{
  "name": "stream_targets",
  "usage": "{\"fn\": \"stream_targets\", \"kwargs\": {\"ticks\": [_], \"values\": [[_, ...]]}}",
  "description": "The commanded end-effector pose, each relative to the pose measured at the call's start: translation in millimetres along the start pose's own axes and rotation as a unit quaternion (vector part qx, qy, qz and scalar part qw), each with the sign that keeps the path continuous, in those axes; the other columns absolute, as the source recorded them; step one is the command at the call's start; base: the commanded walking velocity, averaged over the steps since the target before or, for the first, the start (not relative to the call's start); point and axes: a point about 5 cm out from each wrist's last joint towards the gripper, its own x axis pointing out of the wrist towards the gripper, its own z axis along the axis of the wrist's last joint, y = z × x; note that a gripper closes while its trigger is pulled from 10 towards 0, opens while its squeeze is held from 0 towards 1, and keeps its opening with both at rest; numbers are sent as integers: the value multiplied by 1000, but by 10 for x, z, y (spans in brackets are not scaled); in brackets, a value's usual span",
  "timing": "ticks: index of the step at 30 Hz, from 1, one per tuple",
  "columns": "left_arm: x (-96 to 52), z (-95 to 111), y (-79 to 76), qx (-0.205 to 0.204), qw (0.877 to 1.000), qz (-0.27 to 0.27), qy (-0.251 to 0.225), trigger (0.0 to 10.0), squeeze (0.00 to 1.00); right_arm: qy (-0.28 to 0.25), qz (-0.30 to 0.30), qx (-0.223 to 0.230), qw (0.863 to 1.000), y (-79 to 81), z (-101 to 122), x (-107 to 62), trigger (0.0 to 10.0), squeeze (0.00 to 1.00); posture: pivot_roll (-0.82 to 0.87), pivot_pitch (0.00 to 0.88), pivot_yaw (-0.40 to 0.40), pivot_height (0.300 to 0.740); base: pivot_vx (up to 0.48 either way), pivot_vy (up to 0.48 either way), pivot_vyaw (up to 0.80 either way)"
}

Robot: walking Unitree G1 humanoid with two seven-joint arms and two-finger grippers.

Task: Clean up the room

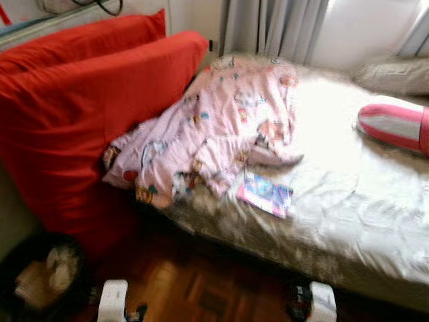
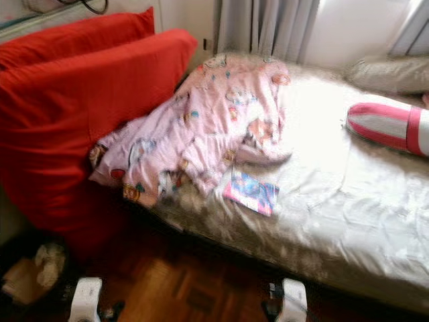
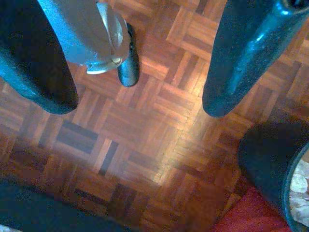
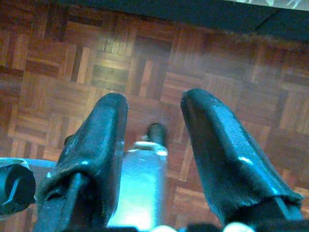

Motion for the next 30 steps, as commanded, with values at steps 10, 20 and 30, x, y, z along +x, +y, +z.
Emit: {"fn": "stream_targets", "kwargs": {"ticks": [10, 20, 30], "values": [[-30, -121, -28, -21, 1000, -6, 22, 10000, 0, 4, -6, 0, 1000, -54, -27, -19, 10000, 0, 135, 100, -58, 740, 0, 0, 0], [-38, -152, -35, -20, 999, -9, 30, 10000, 0, 7, -4, -3, 1000, -58, -34, -21, 10000, 0, 135, 92, -58, 740, 99, 0, 0], [-34, -147, -56, -27, 999, -10, 27, 10000, 0, 10, -2, -9, 1000, -60, -43, -24, 10000, 0, 135, 64, -53, 740, 304, 0, 0]]}}
